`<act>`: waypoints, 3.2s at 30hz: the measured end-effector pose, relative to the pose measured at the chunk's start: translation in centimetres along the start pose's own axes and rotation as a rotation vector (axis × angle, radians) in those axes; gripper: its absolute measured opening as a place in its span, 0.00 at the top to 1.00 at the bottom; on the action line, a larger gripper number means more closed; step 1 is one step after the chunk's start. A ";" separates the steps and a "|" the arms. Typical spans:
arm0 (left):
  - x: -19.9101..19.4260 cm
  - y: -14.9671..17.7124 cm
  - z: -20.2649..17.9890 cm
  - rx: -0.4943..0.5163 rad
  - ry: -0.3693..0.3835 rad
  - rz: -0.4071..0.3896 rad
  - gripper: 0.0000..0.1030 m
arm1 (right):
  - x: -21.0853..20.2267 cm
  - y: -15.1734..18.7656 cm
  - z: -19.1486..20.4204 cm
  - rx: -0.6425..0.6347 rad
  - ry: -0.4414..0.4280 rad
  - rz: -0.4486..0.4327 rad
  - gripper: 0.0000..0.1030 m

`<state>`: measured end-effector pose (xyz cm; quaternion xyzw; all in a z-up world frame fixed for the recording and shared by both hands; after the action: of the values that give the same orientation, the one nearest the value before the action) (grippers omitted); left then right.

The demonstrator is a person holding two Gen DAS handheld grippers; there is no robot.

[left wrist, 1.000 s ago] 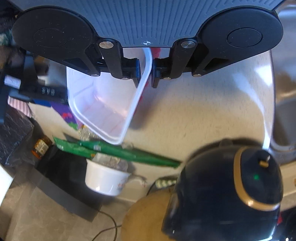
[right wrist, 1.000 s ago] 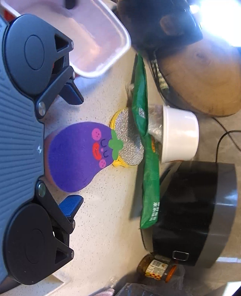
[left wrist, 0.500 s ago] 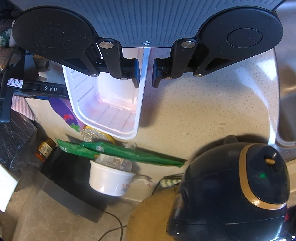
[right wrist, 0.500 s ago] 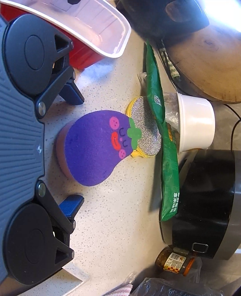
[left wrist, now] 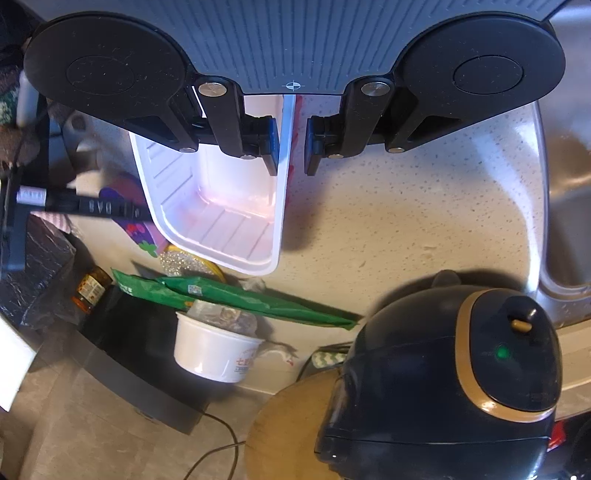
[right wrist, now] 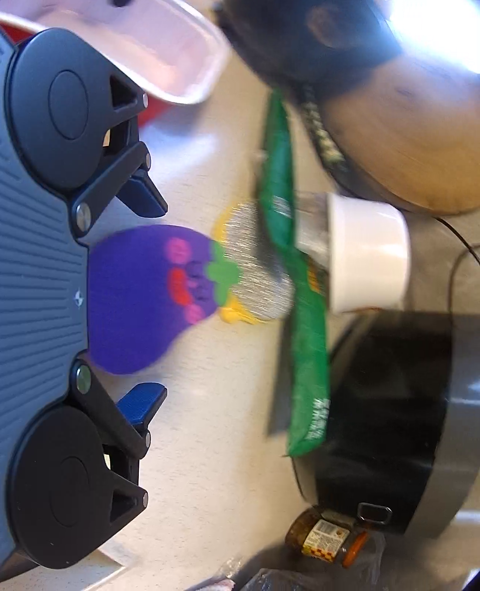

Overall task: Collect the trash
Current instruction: 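Grasp the purple eggplant sponge with the right gripper, then carry the red tray with left gripper while right gripper carries sponge, both release into green bin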

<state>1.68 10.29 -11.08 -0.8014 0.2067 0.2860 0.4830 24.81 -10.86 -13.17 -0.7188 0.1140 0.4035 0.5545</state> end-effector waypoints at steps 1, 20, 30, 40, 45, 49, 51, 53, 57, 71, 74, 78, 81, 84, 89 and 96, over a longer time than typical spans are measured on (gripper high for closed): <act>0.0 0.0 -0.1 0.004 -0.002 0.001 0.84 | 0.3 -0.3 0.0 0.009 -0.008 0.008 0.12; 3.7 -0.5 -2.0 0.077 0.034 0.092 0.85 | -8.7 1.9 -1.6 0.099 0.067 -0.077 0.25; 5.2 -1.5 -2.4 0.102 0.101 0.078 0.90 | -13.3 6.2 -4.5 0.215 0.175 -0.077 0.25; 4.6 -2.0 -9.2 0.276 0.277 0.078 0.90 | -17.2 10.3 -8.0 0.359 0.317 -0.073 0.25; 4.7 0.3 -15.1 0.396 0.410 0.140 0.90 | -19.4 12.5 -10.6 0.432 0.417 -0.081 0.25; 5.7 3.5 -19.2 0.486 0.499 0.236 0.90 | -21.0 15.8 -13.5 0.535 0.508 -0.056 0.25; 6.5 5.4 -20.9 0.531 0.529 0.294 0.90 | -21.8 18.0 -14.9 0.596 0.549 -0.036 0.25; 7.6 7.4 -22.5 0.580 0.546 0.355 0.90 | -22.5 20.5 -16.1 0.657 0.583 -0.012 0.25; 9.9 12.8 -25.1 0.682 0.559 0.490 0.90 | -22.9 26.1 -18.1 0.781 0.644 0.054 0.25; 26.3 31.8 -25.3 0.744 0.271 0.954 0.90 | -20.5 42.0 -21.2 1.127 0.704 0.316 0.25; 29.9 35.1 -25.2 0.744 0.238 0.962 0.90 | -18.8 43.8 -21.2 1.149 0.695 0.364 0.25; 34.7 38.7 -25.2 0.788 0.291 0.878 0.87 | -16.5 45.7 -20.9 1.158 0.698 0.417 0.25; 39.2 42.4 -23.2 0.816 0.263 0.941 0.80 | -14.6 47.6 -21.0 1.136 0.702 0.479 0.25; 41.6 44.0 -21.0 0.837 0.177 0.989 0.79 | -13.8 48.2 -20.6 1.110 0.700 0.507 0.25; 42.6 43.7 -20.2 0.839 0.155 1.067 0.78 | -12.3 48.4 -20.0 1.056 0.674 0.546 0.25; 37.3 33.1 -24.9 0.643 0.171 0.859 0.78 | -9.6 45.9 -19.4 0.957 0.578 0.507 0.25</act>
<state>16.02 -28.79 -48.20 -0.4769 0.6314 0.3138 0.5249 -0.69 -47.33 -37.65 -0.4207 0.5959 0.2156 0.6492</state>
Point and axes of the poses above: each gripper's, at about its wrist camera, not at the fingertips, and x roughly the way its jaws point, z to its left, y to its underside, the point moved 5 cm from there along x, roughly the way its jaws point, and after that the axes turned 6 degrees about y, right-handed, at the moved point
